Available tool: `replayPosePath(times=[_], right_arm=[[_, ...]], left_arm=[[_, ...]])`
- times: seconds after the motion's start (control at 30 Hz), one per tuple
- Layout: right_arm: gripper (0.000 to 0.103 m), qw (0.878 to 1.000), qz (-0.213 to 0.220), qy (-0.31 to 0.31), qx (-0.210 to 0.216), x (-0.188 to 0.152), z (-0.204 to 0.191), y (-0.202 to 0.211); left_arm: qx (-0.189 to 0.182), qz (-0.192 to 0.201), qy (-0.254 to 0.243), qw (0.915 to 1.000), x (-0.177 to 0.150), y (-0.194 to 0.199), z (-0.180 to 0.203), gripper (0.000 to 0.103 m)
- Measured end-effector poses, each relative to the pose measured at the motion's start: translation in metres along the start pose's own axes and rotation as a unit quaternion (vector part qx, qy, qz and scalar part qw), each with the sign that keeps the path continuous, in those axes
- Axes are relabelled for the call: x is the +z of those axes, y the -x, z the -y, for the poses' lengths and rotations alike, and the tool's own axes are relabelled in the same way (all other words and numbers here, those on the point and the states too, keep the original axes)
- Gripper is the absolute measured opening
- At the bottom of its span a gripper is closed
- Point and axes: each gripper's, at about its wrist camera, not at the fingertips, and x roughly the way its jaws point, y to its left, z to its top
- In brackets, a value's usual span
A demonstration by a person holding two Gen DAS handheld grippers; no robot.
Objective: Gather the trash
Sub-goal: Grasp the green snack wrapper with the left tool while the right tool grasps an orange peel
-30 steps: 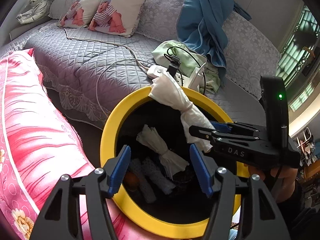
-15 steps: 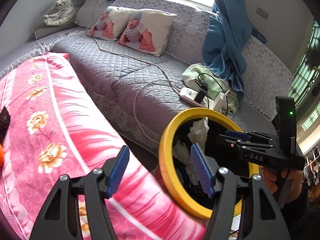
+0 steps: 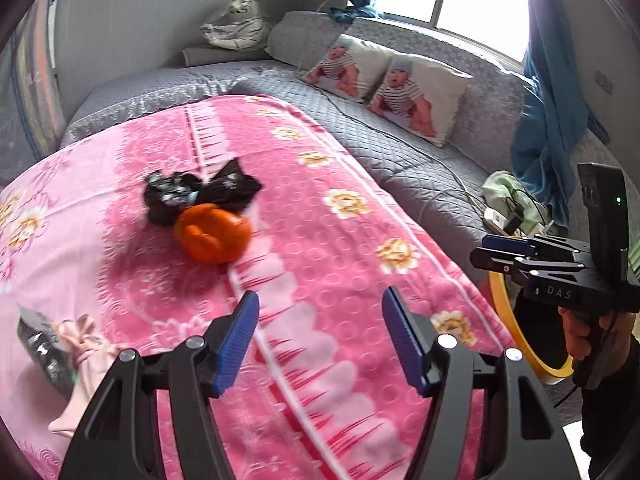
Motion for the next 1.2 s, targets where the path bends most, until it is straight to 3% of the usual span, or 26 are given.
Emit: replayPosePath(times=[0.17, 0.47, 0.7, 0.77, 1.07, 1.2], right_arm=[[0.039, 0.998, -0.004, 0.052, 0.037, 0.02, -0.059, -0.024], [0.041, 0.989, -0.01, 0.112, 0.093, 0.043, -0.136, -0.062], [0.047, 0.987, -0.01, 0.139, 0.082, 0.061, -0.167, -0.085], [0.058, 0.986, -0.014, 0.143, 0.08, 0.065, -0.173, -0.092], [0.062, 0.987, -0.023, 0.141, 0.068, 0.077, -0.183, -0.117], [0.065, 0.987, -0.026, 0.138, 0.074, 0.081, -0.185, -0.122]], left_arm=[[0.041, 0.018, 0.041, 0.9982, -0.011, 0.031, -0.061, 0.062], [0.1, 0.051, 0.103, 0.9883, -0.033, 0.07, -0.135, 0.062], [0.107, 0.05, 0.141, 0.983, -0.044, 0.071, -0.169, 0.063], [0.109, 0.047, 0.144, 0.9824, -0.046, 0.069, -0.175, 0.064], [0.113, 0.037, 0.146, 0.982, -0.044, 0.055, -0.186, 0.066], [0.098, 0.026, 0.164, 0.9812, -0.04, 0.045, -0.195, 0.066]])
